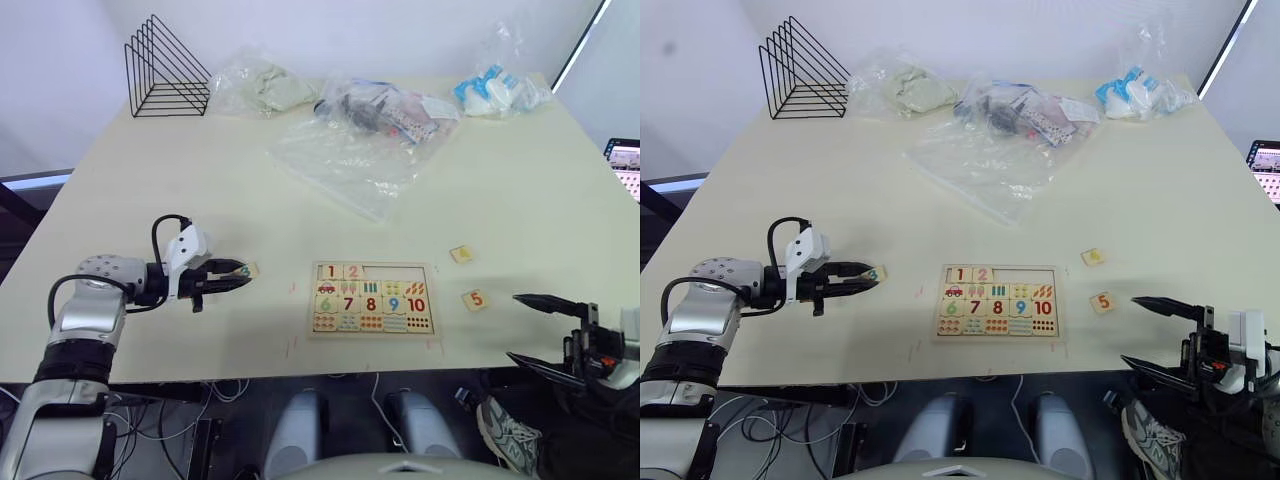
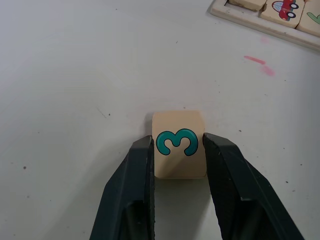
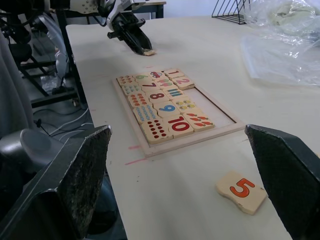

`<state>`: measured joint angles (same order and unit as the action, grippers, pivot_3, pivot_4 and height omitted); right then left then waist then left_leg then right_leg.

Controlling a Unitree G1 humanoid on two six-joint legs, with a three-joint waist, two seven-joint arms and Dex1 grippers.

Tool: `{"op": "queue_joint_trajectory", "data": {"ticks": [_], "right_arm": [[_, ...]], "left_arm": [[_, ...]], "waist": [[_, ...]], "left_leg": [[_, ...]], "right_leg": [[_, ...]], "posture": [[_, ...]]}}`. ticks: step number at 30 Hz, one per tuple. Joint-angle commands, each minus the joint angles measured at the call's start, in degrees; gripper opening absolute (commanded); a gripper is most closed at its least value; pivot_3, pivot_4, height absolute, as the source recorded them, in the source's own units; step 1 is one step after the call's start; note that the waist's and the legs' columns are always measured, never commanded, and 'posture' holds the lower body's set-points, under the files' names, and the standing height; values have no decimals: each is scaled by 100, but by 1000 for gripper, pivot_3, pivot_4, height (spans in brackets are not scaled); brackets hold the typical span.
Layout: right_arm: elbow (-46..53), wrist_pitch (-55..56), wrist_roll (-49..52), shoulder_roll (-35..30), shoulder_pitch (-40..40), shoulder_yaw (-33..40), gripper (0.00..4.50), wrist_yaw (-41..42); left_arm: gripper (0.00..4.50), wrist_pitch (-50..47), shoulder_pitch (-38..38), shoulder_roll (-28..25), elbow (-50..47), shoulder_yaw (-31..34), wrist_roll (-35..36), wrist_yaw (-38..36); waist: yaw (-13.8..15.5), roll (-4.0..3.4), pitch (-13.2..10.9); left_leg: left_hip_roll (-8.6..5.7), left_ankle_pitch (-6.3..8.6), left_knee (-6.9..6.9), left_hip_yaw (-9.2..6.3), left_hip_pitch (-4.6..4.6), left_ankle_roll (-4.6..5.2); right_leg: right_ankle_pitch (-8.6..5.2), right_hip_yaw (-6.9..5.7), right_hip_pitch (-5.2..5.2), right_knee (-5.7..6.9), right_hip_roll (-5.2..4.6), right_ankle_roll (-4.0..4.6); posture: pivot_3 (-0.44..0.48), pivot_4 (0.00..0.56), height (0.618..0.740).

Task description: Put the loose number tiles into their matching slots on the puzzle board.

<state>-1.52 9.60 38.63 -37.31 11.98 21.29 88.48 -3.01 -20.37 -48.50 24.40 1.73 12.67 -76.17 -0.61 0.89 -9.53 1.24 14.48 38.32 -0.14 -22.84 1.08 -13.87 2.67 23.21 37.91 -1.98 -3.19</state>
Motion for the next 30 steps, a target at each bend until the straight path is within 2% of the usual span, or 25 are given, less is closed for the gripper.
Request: {"op": "queue_joint_trajectory", "data": {"ticks": [1,5,14,20,23,30], "right_arm": [[-16,123,113,7,-49,150,4500,51],[59,120,134,39,-41,135,4500,-18],[365,107,101,180,88,119,4500,-297],[789,11,97,248,238,84,4500,-680],[921,11,75,304,308,50,4500,-827],[1035,40,31,373,346,27,4500,-1015]], "left_arm": [[942,-2,-29,-163,-183,183,133,-70],[942,-96,-68,-290,-419,160,215,-267],[942,-675,-716,-324,-1206,-200,269,-606],[942,-1338,-1325,-30,-1782,-691,269,-558],[942,-1704,-1620,277,-2093,-995,281,-466],[942,-1894,-2062,739,-2173,-1541,-15,-245]], "waist": [[1,0,0],[-2,1,0],[11,0,-1],[11,1,-1],[8,1,-1],[-5,1,-2]], "left_leg": [[0,0,0,0,0,0],[0,0,0,0,-1,0],[-3,0,1,0,-3,0],[-6,0,2,-4,-6,0],[-7,0,3,-5,-6,0],[-7,0,3,-6,-6,0]], "right_leg": [[0,0,0,0,0,0],[0,0,0,0,0,0],[0,0,0,0,1,-1],[0,-1,0,1,4,-1],[0,-1,0,1,5,-1],[0,0,0,1,9,0]], "posture": [[0,150,740],[0,150,740],[0,150,740],[0,150,740],[0,150,740],[0,150,740]]}}
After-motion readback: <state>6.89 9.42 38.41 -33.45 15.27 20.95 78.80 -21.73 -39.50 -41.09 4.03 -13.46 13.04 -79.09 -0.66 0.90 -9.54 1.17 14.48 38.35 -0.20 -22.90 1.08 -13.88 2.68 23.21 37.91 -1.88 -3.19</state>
